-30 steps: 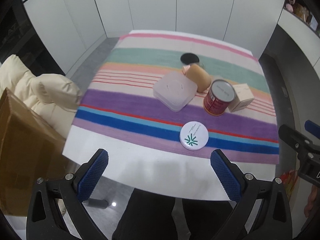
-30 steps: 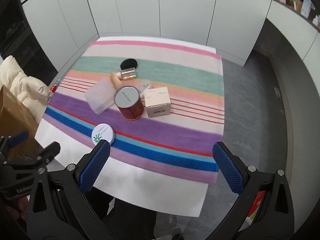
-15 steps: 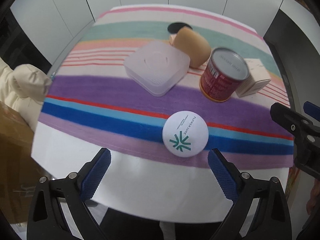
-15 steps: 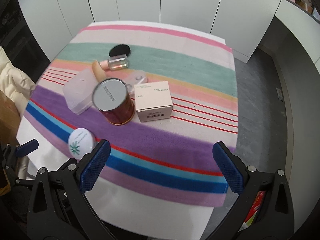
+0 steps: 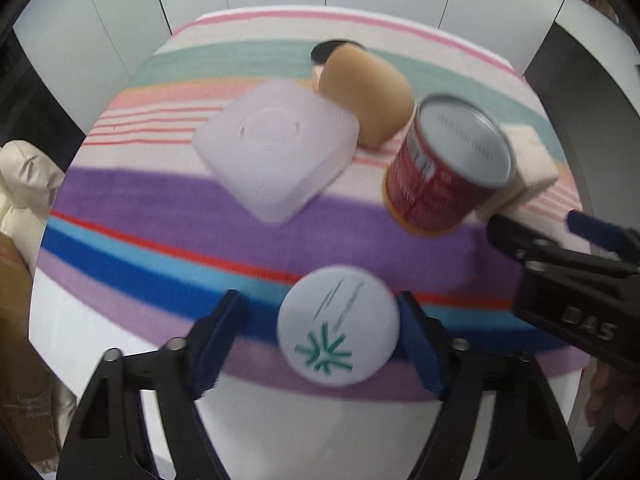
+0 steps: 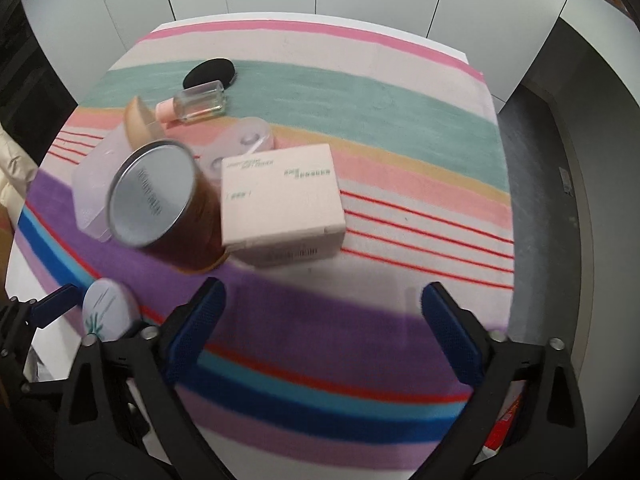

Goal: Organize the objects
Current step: 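Grasp the white round compact with the left tool while the right tool grasps the primer box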

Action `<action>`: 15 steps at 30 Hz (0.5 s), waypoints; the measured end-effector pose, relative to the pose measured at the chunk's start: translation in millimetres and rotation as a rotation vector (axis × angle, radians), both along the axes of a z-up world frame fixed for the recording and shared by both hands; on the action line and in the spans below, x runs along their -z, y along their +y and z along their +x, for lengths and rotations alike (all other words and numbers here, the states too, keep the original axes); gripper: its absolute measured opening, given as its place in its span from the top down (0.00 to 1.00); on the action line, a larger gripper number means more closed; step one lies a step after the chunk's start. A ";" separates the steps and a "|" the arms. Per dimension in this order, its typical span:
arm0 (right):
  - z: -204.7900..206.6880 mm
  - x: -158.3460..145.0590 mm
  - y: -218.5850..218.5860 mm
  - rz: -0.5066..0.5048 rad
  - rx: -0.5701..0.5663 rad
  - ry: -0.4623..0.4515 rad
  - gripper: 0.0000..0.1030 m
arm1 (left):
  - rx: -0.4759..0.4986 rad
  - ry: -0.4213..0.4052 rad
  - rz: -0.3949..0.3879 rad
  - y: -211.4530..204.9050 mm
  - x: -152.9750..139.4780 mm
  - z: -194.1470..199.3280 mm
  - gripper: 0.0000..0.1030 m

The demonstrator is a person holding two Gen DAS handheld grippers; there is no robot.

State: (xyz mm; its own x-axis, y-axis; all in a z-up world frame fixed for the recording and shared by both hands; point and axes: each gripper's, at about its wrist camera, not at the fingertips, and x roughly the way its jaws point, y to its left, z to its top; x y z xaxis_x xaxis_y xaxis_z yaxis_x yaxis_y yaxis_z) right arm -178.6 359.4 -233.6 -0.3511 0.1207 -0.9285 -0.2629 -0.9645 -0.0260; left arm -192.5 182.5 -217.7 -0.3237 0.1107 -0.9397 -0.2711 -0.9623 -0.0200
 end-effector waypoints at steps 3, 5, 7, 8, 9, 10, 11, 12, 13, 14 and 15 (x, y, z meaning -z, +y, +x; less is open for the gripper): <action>-8.5 1.2 0.5 -0.009 0.003 0.017 0.09 | 0.013 0.009 -0.016 3.6 -1.9 -3.8 0.44; -14.6 -0.3 -0.6 -0.002 -0.002 0.039 0.15 | 0.011 -0.006 -0.006 1.7 -1.2 -7.1 0.44; -20.5 -0.2 -2.3 -0.009 -0.015 0.046 0.30 | 0.008 -0.014 -0.007 -0.6 -0.9 -7.9 0.44; -22.8 -0.1 -2.8 -0.019 -0.023 0.043 0.35 | 0.004 -0.019 -0.012 -2.8 -1.7 -8.0 0.44; -24.8 -0.3 -3.9 -0.027 -0.033 0.040 0.47 | 0.000 -0.028 -0.013 -4.2 -1.9 -6.5 0.44; -25.6 -1.1 -5.7 -0.025 -0.037 0.036 0.47 | -0.001 -0.040 -0.010 -5.9 -3.0 -6.2 0.44; -24.7 -2.7 -7.2 -0.022 -0.036 0.036 0.47 | -0.002 -0.042 -0.008 -6.7 -5.3 -5.9 0.44; -23.4 -5.0 -7.3 -0.025 -0.032 0.040 0.47 | -0.003 -0.037 -0.014 -6.3 -8.2 -5.6 0.44; -21.1 -8.6 -7.9 -0.028 -0.025 0.044 0.47 | -0.004 -0.028 -0.021 -7.7 -12.1 -4.8 0.44; -19.2 -11.9 -7.3 -0.031 -0.018 0.047 0.47 | -0.005 -0.026 -0.021 -7.6 -14.7 -4.8 0.44; -16.5 -16.3 -6.9 -0.037 -0.012 0.050 0.47 | -0.007 -0.026 -0.019 -8.7 -18.5 -4.6 0.44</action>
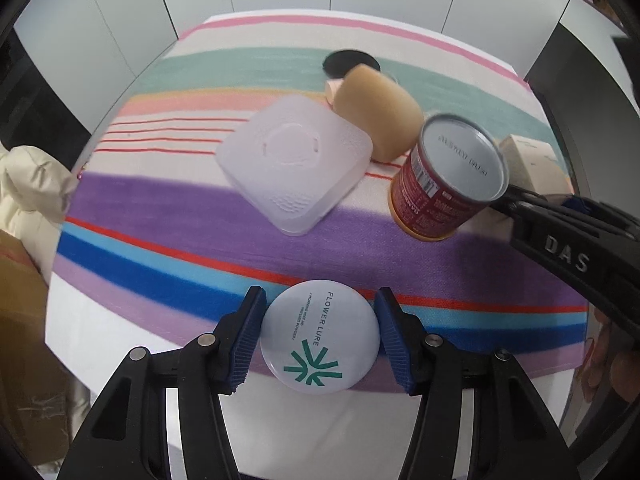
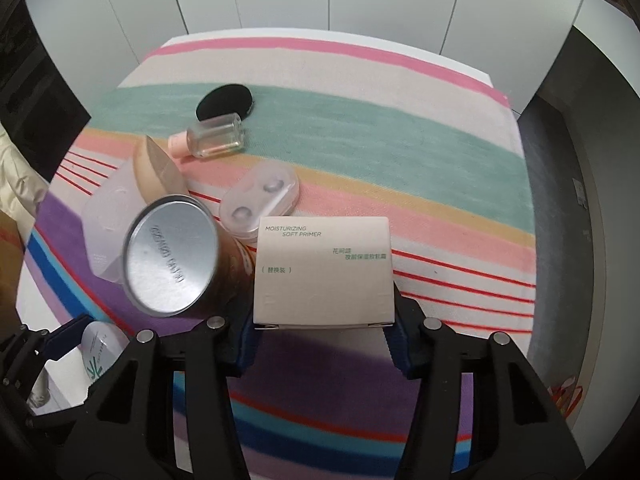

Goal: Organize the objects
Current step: 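Grasp the white round compact with the left tool while the right tool grasps the primer box, then carry the compact and primer box with both tools over the cardboard box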

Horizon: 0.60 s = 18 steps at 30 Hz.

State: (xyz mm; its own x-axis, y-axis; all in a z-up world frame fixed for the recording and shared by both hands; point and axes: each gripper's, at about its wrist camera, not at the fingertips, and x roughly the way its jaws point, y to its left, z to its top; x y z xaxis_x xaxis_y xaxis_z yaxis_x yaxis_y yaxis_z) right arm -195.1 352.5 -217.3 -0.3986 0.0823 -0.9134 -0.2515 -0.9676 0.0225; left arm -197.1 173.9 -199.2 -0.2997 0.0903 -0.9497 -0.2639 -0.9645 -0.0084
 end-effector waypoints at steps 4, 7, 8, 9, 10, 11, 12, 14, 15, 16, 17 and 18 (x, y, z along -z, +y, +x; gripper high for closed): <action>14.8 -21.6 -3.6 -0.005 0.009 0.013 0.47 | -0.002 0.008 0.004 -4.2 -18.4 1.6 0.44; 29.0 -40.4 -8.6 0.007 0.009 0.025 0.47 | -0.001 0.024 0.012 -6.6 -35.4 7.2 0.44; 34.1 -47.1 -10.4 0.007 0.013 0.026 0.47 | 0.000 0.033 0.016 -8.1 -43.8 10.5 0.44; 39.8 -54.7 -12.1 0.000 0.018 0.031 0.47 | 0.001 0.037 0.017 -6.1 -48.6 12.9 0.44; 45.5 -61.9 -13.9 -0.005 0.022 0.037 0.47 | 0.001 0.046 0.018 -8.3 -57.4 16.7 0.44; 51.3 -68.8 -16.2 -0.004 0.024 0.039 0.47 | -0.001 0.052 0.020 -14.0 -64.5 20.6 0.44; 56.4 -74.2 -17.3 0.000 0.025 0.038 0.47 | -0.003 0.060 0.020 -15.8 -71.2 22.4 0.44; 67.0 -87.7 -20.2 -0.015 0.034 0.044 0.47 | -0.012 0.078 0.027 -21.8 -86.7 29.4 0.44; 70.8 -92.8 -21.3 -0.029 0.037 0.047 0.47 | -0.017 0.083 0.030 -26.5 -92.1 33.4 0.44; 76.0 -99.2 -23.0 -0.046 0.038 0.053 0.47 | -0.022 0.091 0.034 -31.6 -99.5 38.3 0.44; 81.5 -106.7 -25.3 -0.056 0.040 0.059 0.47 | -0.026 0.104 0.037 -36.2 -106.9 44.1 0.44; 86.8 -114.0 -28.4 -0.053 0.040 0.069 0.47 | -0.027 0.113 0.039 -39.7 -112.2 48.7 0.44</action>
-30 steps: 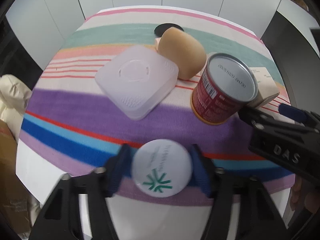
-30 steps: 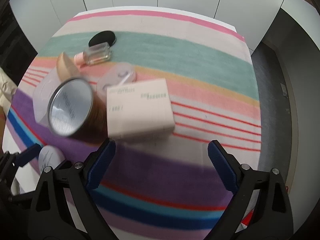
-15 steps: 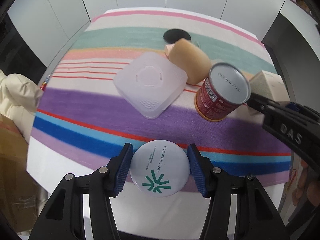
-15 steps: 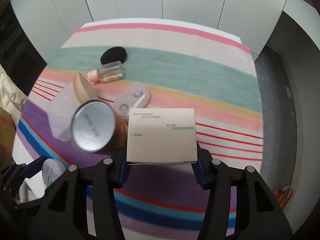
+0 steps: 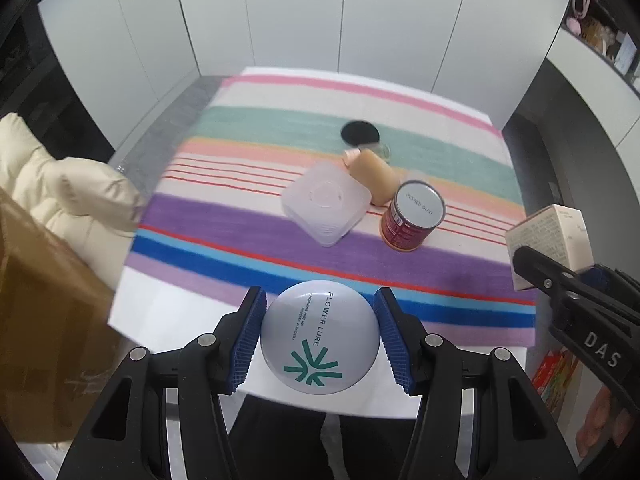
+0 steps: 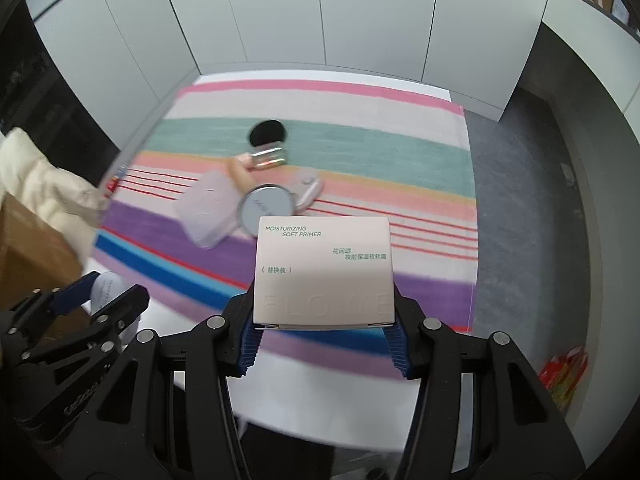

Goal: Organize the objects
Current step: 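Carry the compact and primer box with both tools over the cardboard box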

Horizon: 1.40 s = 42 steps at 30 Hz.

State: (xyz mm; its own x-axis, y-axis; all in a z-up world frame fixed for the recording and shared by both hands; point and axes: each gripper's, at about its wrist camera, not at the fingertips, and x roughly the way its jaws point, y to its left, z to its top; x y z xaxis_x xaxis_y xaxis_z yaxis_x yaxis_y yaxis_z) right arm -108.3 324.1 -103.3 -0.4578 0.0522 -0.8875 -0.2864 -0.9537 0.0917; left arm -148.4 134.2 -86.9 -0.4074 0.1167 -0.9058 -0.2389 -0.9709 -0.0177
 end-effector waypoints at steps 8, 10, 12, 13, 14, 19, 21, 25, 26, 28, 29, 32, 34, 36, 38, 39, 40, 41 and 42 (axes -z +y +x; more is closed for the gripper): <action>36.1 -49.6 -49.4 0.115 -0.116 0.090 0.47 | -0.027 0.060 0.029 -45.9 -36.5 33.0 0.44; 40.3 -59.4 -61.3 0.138 -0.148 0.116 0.47 | -0.036 0.076 0.041 -55.3 -44.5 37.0 0.44; 40.8 -68.5 -67.6 0.134 -0.163 0.134 0.47 | -0.031 0.116 0.041 -63.1 -55.2 44.5 0.44; 39.7 -74.0 -70.1 0.126 -0.167 0.139 0.47 | -0.033 0.127 0.045 -67.5 -59.0 47.5 0.44; 38.3 -79.3 -72.1 0.115 -0.170 0.143 0.47 | -0.040 0.128 0.062 -73.9 -62.9 50.1 0.44; 28.7 -98.9 -90.4 0.104 -0.218 0.186 0.47 | -0.084 0.130 0.135 -100.4 -80.5 54.2 0.44; 22.7 -97.6 -97.9 0.107 -0.224 0.186 0.47 | -0.081 0.149 0.128 -105.7 -84.7 55.7 0.44; 11.9 -93.7 -114.3 0.089 -0.253 0.183 0.47 | -0.124 0.165 0.126 -126.3 -85.9 55.3 0.44; 10.2 -93.2 -120.0 0.097 -0.258 0.183 0.47 | -0.139 0.164 0.125 -132.8 -84.5 54.9 0.44; 5.9 -91.3 -130.8 0.087 -0.277 0.185 0.47 | -0.156 0.166 0.116 -142.3 -81.7 55.2 0.44; 3.8 -90.3 -136.8 0.078 -0.289 0.186 0.47 | -0.169 0.165 0.114 -148.3 -80.2 55.5 0.44; -1.6 -86.3 -156.2 0.073 -0.324 0.184 0.47 | -0.194 0.174 0.106 -163.7 -79.2 56.6 0.44; -5.2 -83.4 -170.7 0.076 -0.354 0.180 0.47 | -0.210 0.188 0.099 -173.5 -79.6 56.7 0.44; -7.4 -81.1 -184.6 0.077 -0.380 0.178 0.47 | -0.227 0.215 0.088 -185.8 -82.1 58.6 0.44; -9.5 -81.1 -197.6 0.072 -0.400 0.182 0.47 | -0.241 0.243 0.067 -198.4 -82.5 59.8 0.44; -10.4 -81.5 -203.6 0.069 -0.408 0.186 0.47 | -0.250 0.244 0.071 -205.4 -82.0 59.0 0.44; -12.1 -81.5 -210.9 0.067 -0.418 0.190 0.47 | -0.262 0.244 0.074 -212.6 -81.8 58.3 0.44; -13.5 -80.8 -216.7 0.066 -0.426 0.190 0.47 | -0.275 0.246 0.073 -220.1 -81.3 58.4 0.44; -14.8 -80.2 -222.5 0.064 -0.435 0.188 0.47 | -0.282 0.250 0.068 -225.2 -81.3 58.6 0.44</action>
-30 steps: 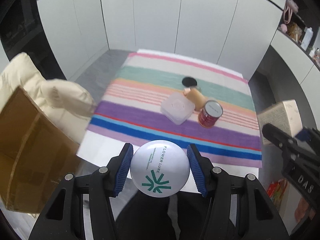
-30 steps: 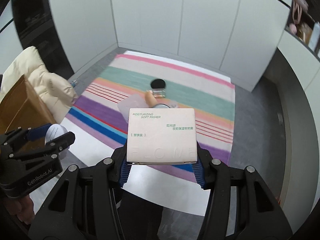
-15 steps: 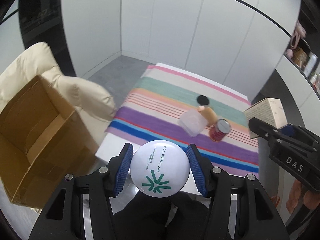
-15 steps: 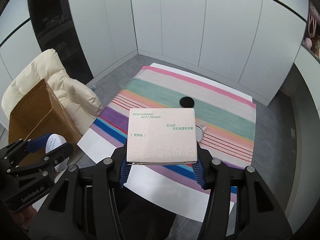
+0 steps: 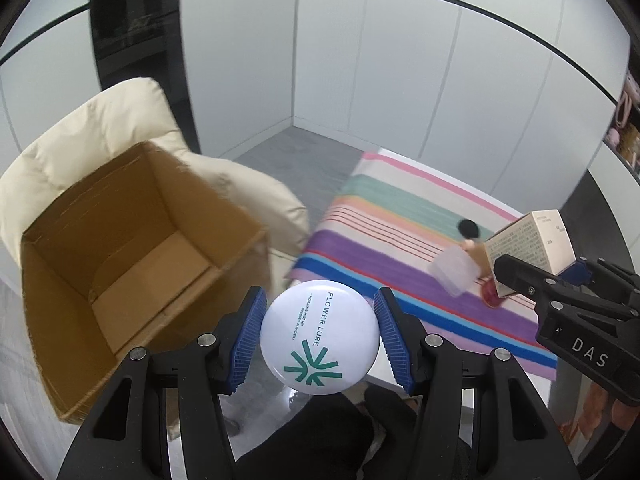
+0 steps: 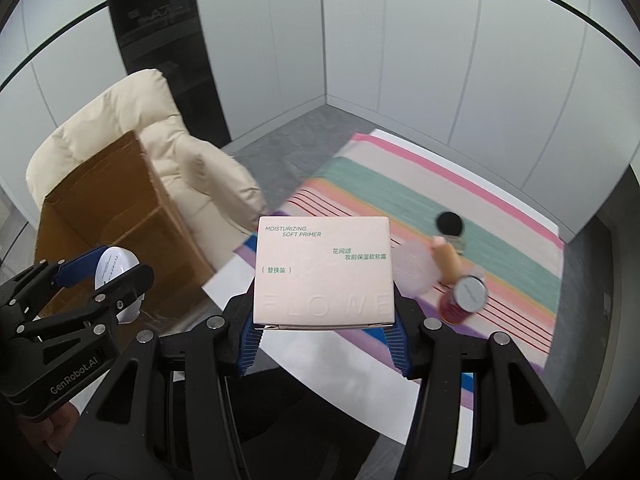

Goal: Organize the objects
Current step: 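Carry the compact and primer box with both tools over the cardboard box, then open the left tool to drop the compact while the right tool drops the primer box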

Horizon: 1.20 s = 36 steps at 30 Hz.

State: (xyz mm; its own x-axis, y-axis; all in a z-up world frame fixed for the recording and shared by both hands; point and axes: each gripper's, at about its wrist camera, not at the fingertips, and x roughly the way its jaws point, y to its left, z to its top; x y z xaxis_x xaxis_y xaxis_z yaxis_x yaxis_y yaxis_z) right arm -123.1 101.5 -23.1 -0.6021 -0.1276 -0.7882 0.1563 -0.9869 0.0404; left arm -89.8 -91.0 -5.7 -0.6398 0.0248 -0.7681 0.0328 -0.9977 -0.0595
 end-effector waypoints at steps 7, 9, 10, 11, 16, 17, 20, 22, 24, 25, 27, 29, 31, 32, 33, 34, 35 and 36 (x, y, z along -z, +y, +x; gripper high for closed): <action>-8.2 1.5 -41.1 0.007 -0.063 -0.005 0.47 | -0.050 -0.001 -0.012 -36.6 8.3 -0.4 0.44; -10.8 1.9 -55.1 0.006 -0.087 -0.004 0.47 | -0.066 -0.006 -0.012 -47.6 11.1 -0.5 0.44; -12.0 2.0 -61.8 0.009 -0.100 -0.002 0.47 | -0.076 -0.008 -0.010 -53.0 12.2 -0.8 0.44; -13.0 2.5 -68.4 0.015 -0.111 0.000 0.47 | -0.088 -0.009 -0.008 -59.1 13.5 -1.1 0.44; -16.7 2.9 -98.6 0.014 -0.156 0.001 0.47 | -0.141 -0.007 -0.002 -86.9 14.6 -0.5 0.44; -16.6 2.8 -105.4 0.015 -0.166 0.004 0.47 | -0.152 -0.004 0.003 -93.7 14.5 0.4 0.44; -18.3 3.2 -120.6 0.018 -0.189 0.005 0.47 | -0.188 0.009 -0.005 -112.5 12.5 4.4 0.44; -19.3 3.8 -131.4 0.015 -0.204 0.004 0.47 | -0.213 0.007 -0.004 -124.1 12.6 7.6 0.44; -20.2 4.6 -142.7 0.010 -0.220 0.001 0.47 | -0.234 0.004 -0.001 -136.3 13.9 10.2 0.44; -20.5 5.1 -147.7 0.010 -0.227 0.001 0.47 | -0.242 0.000 -0.005 -141.6 15.1 11.2 0.44; -21.0 5.7 -158.6 0.014 -0.246 0.003 0.47 | -0.256 -0.006 -0.013 -150.8 17.5 14.0 0.44; -20.9 5.9 -168.2 0.015 -0.262 0.006 0.47 | -0.270 -0.007 -0.012 -160.6 19.9 17.2 0.44; -20.6 6.8 -179.1 0.018 -0.280 0.007 0.47 | -0.283 -0.002 -0.022 -166.5 21.4 20.4 0.44; -21.0 7.5 -183.0 0.020 -0.287 0.007 0.47 | -0.290 0.003 -0.028 -169.7 21.0 22.2 0.43; -21.8 8.0 -188.0 0.021 -0.294 0.007 0.47 | -0.295 0.009 -0.032 -172.4 20.0 24.4 0.44; -22.1 8.2 -191.9 0.022 -0.300 0.008 0.47 | -0.304 0.017 -0.039 -174.3 18.1 27.6 0.43; -22.3 8.2 -196.3 0.020 -0.307 0.009 0.47 | -0.314 0.028 -0.044 -176.8 15.9 31.1 0.40; -22.7 8.5 -201.4 0.020 -0.314 0.009 0.47 | -0.321 0.035 -0.045 -179.5 14.3 33.9 0.35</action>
